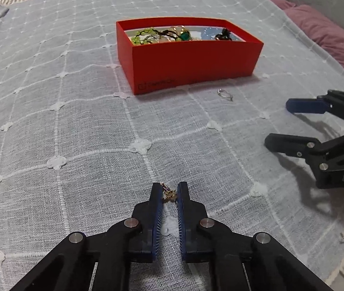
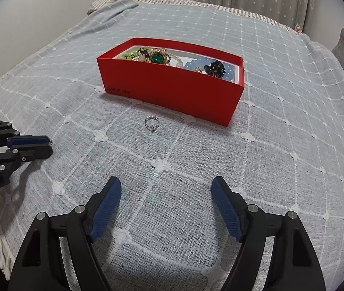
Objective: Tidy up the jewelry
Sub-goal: 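Close the right gripper on the silver ring while the left gripper holds the gold earring, then carry the gold earring and silver ring over the red box, then open both grippers to drop the earring and ring into the box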
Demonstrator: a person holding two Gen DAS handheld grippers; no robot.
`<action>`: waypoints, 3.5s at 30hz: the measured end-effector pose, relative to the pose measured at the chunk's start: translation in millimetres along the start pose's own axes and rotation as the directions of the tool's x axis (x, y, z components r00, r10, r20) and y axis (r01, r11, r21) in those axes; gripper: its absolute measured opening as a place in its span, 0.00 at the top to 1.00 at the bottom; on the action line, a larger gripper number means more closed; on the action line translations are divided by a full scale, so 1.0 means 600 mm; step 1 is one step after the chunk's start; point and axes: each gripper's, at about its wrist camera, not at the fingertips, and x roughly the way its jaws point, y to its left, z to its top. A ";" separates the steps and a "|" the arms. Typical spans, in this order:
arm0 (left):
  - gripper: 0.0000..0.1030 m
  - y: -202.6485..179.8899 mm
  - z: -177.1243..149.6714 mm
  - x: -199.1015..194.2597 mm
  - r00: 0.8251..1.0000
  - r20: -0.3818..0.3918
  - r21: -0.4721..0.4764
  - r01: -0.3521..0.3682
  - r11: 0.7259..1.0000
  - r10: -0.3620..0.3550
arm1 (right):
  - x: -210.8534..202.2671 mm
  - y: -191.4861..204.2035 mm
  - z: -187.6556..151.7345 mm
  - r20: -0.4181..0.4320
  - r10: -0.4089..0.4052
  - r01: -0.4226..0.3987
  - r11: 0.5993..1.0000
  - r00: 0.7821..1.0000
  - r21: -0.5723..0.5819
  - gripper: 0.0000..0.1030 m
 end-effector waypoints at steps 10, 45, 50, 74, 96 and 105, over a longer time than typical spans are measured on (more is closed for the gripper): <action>0.94 0.012 0.016 -0.021 0.999 0.048 -0.036 -0.008 0.999 0.010 | 0.013 0.015 0.024 0.011 0.017 -0.017 1.000 1.000 -0.001 0.23; 0.94 0.044 0.039 0.003 0.997 0.019 -0.154 -0.066 0.986 0.070 | 0.072 0.014 0.091 0.006 0.074 -0.074 0.996 0.997 0.049 0.85; 0.94 0.045 0.050 0.003 0.997 0.029 -0.177 -0.064 0.982 0.070 | 0.062 0.011 0.087 0.009 0.080 -0.081 0.995 0.997 0.055 0.85; 0.94 0.011 0.155 0.003 0.986 0.154 -0.263 -0.020 0.964 0.062 | -0.035 -0.043 0.104 0.136 0.069 -0.089 0.985 0.988 0.147 0.85; 0.93 0.010 0.209 0.066 0.969 0.203 -0.303 -0.078 0.950 0.144 | -0.018 -0.088 0.140 0.192 -0.019 -0.011 0.987 0.981 0.158 0.85; 0.67 0.011 0.209 0.058 0.969 0.189 -0.298 -0.097 0.950 0.159 | -0.002 -0.087 0.144 0.172 -0.014 -0.014 0.987 0.985 0.163 0.71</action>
